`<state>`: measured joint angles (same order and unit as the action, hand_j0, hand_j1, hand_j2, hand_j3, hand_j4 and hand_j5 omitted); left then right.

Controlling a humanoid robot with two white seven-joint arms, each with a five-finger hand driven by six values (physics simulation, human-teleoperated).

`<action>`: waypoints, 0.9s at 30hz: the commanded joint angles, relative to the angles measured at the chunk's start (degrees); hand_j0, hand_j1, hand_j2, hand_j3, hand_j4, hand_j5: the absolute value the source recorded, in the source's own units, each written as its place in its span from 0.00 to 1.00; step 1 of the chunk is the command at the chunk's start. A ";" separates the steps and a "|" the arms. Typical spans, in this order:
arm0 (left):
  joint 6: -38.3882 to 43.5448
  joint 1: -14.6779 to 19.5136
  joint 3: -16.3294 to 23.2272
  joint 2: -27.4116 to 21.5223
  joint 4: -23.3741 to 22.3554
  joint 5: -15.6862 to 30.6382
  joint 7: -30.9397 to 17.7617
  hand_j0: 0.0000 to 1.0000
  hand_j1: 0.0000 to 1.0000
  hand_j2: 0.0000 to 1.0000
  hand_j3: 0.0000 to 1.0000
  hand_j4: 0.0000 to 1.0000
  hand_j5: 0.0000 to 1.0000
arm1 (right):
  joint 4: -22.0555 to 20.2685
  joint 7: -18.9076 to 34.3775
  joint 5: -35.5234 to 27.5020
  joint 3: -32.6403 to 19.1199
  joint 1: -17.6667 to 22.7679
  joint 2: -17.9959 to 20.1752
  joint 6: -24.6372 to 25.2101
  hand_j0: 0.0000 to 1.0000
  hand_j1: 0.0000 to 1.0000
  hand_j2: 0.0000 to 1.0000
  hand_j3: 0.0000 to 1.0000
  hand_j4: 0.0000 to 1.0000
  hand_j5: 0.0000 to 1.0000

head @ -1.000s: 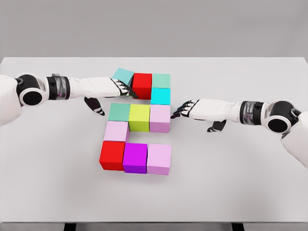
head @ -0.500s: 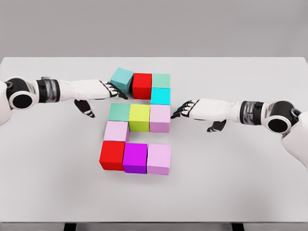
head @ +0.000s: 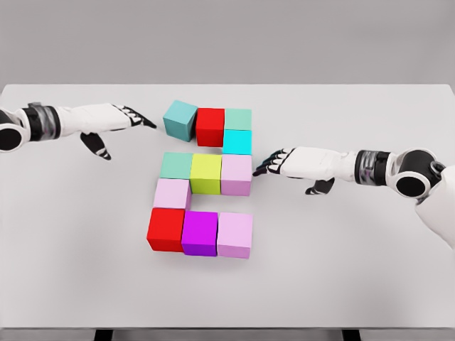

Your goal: Assemble the squares on the desktop into the number 2

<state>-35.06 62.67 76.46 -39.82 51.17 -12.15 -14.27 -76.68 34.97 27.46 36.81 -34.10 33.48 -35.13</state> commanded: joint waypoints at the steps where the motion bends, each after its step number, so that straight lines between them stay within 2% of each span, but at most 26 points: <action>1: 0.06 0.00 -0.44 1.50 -3.09 0.29 0.03 1.00 1.00 1.00 1.00 1.00 1.00 | -0.05 0.03 -0.39 0.02 0.00 0.09 0.13 1.00 1.00 1.00 1.00 1.00 1.00; 8: 0.06 1.41 -0.61 6.51 -9.60 -0.15 0.03 1.00 1.00 1.00 1.00 1.00 1.00 | 0.04 0.03 -0.39 0.02 0.00 0.09 0.13 1.00 1.00 1.00 1.00 1.00 1.00; 13: 0.06 1.76 -0.61 7.65 -11.36 -0.15 0.03 1.00 1.00 1.00 1.00 1.00 1.00 | -0.05 0.03 -0.39 0.02 0.00 0.09 0.13 1.00 1.00 1.00 1.00 1.00 1.00; 27: 0.06 1.67 -0.53 8.53 -11.01 -0.15 -0.06 1.00 1.00 1.00 1.00 1.00 1.00 | -0.05 0.03 -0.39 0.02 0.09 -0.08 0.13 1.00 1.00 1.00 1.00 1.00 1.00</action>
<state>-35.07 64.25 76.11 -31.30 40.07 -12.66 -14.35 -76.70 34.83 27.72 36.79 -34.01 33.43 -35.15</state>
